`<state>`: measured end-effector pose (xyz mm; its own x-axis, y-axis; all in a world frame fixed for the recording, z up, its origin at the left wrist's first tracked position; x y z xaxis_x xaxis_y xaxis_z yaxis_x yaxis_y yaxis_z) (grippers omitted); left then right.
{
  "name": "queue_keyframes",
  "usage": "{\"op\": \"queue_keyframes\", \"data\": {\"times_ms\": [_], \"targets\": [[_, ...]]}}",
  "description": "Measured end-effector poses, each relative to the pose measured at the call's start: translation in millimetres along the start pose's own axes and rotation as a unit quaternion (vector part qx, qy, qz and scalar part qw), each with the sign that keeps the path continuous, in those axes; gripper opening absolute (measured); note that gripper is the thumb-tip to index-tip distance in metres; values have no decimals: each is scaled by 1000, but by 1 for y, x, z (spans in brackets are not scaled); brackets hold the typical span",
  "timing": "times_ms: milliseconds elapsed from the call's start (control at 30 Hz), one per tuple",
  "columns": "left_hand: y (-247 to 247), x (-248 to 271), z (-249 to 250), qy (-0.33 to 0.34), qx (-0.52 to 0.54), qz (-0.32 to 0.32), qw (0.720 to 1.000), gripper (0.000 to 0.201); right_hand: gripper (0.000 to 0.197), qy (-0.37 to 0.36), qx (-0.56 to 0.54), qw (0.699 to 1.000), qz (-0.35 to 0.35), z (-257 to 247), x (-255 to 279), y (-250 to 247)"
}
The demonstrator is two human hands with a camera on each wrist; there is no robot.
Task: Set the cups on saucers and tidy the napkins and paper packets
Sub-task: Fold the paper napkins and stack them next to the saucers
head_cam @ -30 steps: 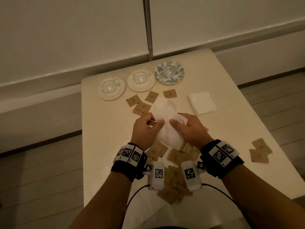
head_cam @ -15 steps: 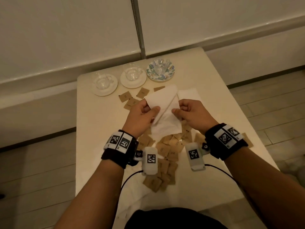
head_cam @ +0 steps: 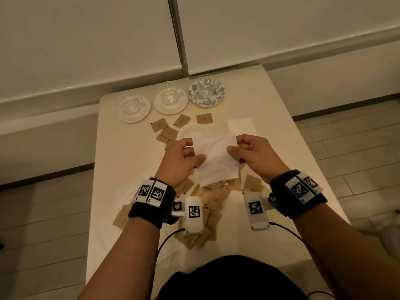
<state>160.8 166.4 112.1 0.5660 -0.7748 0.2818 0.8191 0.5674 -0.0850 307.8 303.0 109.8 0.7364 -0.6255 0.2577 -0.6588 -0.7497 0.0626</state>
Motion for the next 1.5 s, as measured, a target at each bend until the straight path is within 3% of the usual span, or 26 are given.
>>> {"op": "queue_keyframes", "data": {"times_ms": [267, 500, 667, 833, 967, 1167, 1333, 1433, 1500], "targets": [[-2, 2, 15, 63, -5, 11, 998, 29, 19, -10, -20, 1000, -19, -4, 5, 3], [-3, 5, 42, 153, -56, -16, 987, 38, 28, -109, 32, 993, -26, -36, 7, 5], [-10, 7, 56, 180, -8, 2, 984, 36, 33, -136, 17, 990, -28, -47, 6, 7], [-13, 8, 61, 180, 31, 20, 983, 32, 28, -103, -54, 993, -34, -46, 4, 10], [-15, 7, 62, 178, 15, 27, 984, 39, 36, -71, -87, 993, -27, -46, 1, 10], [-17, 6, 59, 165, 24, 13, 986, 38, 29, -84, -55, 994, -40, -49, 4, 10], [-15, 6, 57, 109, 126, -19, 986, 37, 20, -119, 17, 992, -23, -56, 11, 8], [-13, 4, 70, 140, -5, -22, 990, 29, 21, -127, 27, 991, -29, -59, 13, 11], [0, 3, 76, 165, -154, -63, 972, 29, 24, -134, 33, 989, -47, -61, 14, 16]]}}
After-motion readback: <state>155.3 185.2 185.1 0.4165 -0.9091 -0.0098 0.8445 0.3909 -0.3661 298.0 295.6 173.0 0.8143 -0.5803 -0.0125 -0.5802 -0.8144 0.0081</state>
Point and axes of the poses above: each hand's wrist, its own x-axis away from the middle knuckle, its own y-axis out of the palm, z = x × y, the point moved 7 cm from there along -x, towards the middle knuckle, and after that the axes turned 2 degrees about -x, right-handed, at the moved point
